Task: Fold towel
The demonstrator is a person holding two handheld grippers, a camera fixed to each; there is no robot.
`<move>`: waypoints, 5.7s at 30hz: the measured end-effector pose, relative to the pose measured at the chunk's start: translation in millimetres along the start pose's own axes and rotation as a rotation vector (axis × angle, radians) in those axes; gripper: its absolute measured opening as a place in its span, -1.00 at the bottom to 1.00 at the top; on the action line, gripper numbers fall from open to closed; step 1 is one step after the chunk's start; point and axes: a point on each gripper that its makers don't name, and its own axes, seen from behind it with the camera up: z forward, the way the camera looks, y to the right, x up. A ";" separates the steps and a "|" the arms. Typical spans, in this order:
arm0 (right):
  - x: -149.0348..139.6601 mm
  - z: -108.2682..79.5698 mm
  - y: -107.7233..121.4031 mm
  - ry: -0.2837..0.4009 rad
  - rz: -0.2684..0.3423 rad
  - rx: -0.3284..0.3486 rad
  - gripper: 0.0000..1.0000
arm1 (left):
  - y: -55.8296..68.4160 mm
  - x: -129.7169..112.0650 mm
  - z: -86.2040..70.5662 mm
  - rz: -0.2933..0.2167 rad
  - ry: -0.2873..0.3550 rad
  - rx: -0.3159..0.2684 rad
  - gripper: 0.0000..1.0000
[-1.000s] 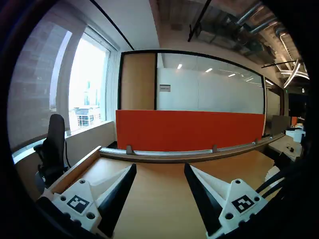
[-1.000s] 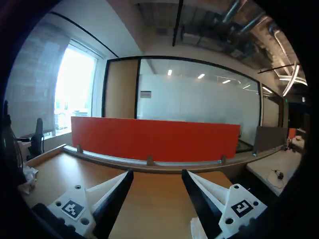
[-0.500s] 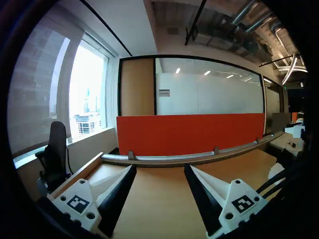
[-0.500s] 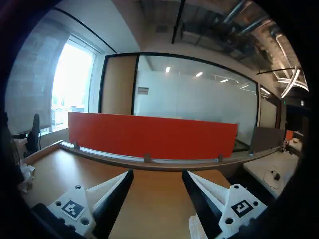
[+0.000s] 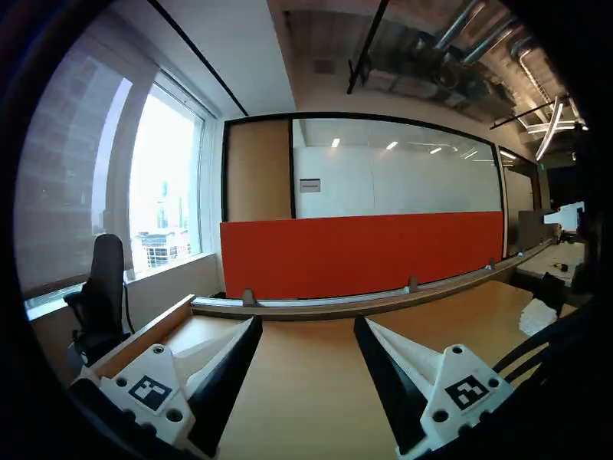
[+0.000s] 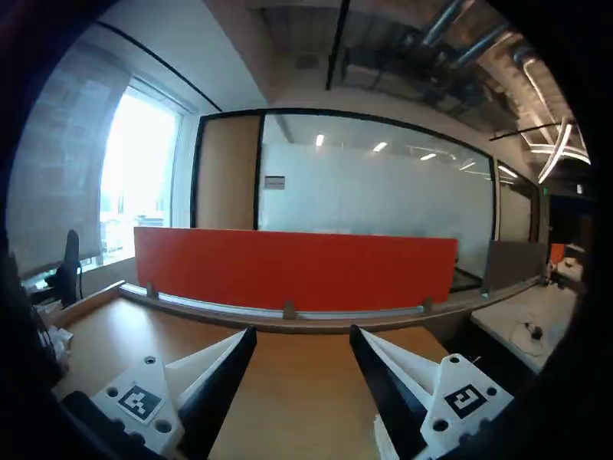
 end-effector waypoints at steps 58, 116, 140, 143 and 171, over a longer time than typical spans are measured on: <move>-67.2 9.1 -14.3 0.011 0.035 0.023 0.91 | -0.7 -154.4 -3.9 -0.038 0.022 0.072 0.76; -127.8 6.5 41.8 0.137 0.035 -0.021 0.91 | 1.7 -159.3 -3.1 -0.033 0.012 0.068 0.94; -218.0 15.5 40.1 0.087 0.001 -0.005 0.91 | 2.4 -159.6 -2.7 -0.033 0.013 0.068 0.94; -220.7 16.1 40.6 0.088 0.017 -0.002 0.92 | 2.5 -159.8 -2.7 -0.033 0.013 0.068 0.94; -226.5 5.7 38.9 0.104 0.024 -0.022 0.92 | 2.5 -159.7 -2.4 -0.033 0.013 0.068 0.94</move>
